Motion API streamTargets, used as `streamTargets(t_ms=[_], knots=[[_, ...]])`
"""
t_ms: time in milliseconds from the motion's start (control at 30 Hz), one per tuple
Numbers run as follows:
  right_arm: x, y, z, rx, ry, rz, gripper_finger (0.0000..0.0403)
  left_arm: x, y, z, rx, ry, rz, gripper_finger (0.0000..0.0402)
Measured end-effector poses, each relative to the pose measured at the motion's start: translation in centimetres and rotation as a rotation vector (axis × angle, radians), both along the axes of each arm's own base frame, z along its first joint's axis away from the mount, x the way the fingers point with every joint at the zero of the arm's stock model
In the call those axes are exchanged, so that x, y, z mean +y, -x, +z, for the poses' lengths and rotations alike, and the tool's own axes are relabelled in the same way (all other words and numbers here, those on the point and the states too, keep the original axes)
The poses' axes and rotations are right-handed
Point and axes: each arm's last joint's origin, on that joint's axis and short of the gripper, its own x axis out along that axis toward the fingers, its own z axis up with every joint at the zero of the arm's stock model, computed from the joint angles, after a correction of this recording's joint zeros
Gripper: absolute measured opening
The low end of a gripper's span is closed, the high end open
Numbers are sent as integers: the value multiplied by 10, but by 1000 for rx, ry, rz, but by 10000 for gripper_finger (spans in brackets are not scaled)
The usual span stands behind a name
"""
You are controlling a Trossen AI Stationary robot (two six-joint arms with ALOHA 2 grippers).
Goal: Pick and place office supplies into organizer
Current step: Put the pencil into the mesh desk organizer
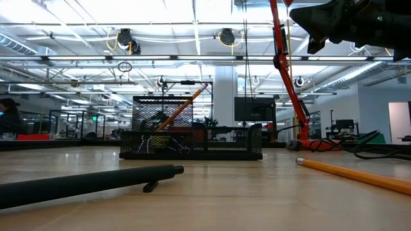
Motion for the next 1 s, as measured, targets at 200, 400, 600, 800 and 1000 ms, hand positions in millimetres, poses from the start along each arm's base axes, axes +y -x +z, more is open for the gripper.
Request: streamTargets(t_ms=[200, 400, 600, 800, 1000], knots=[[0, 0, 0, 0, 0, 0, 4, 7, -15, 30, -64, -25, -55, 6], [0, 0, 0, 0, 1, 0, 4, -10, 3, 52, 32, -14, -10, 4], [0, 0, 0, 1, 3, -1, 4, -20, 35, 53, 115, -43, 108, 2], [0, 0, 0, 0, -4, 1, 4, -12, 48, 36, 200, -69, 228, 4], [0, 0, 0, 0, -4, 1, 4, -3, 51, 13, 234, -34, 254, 6]])
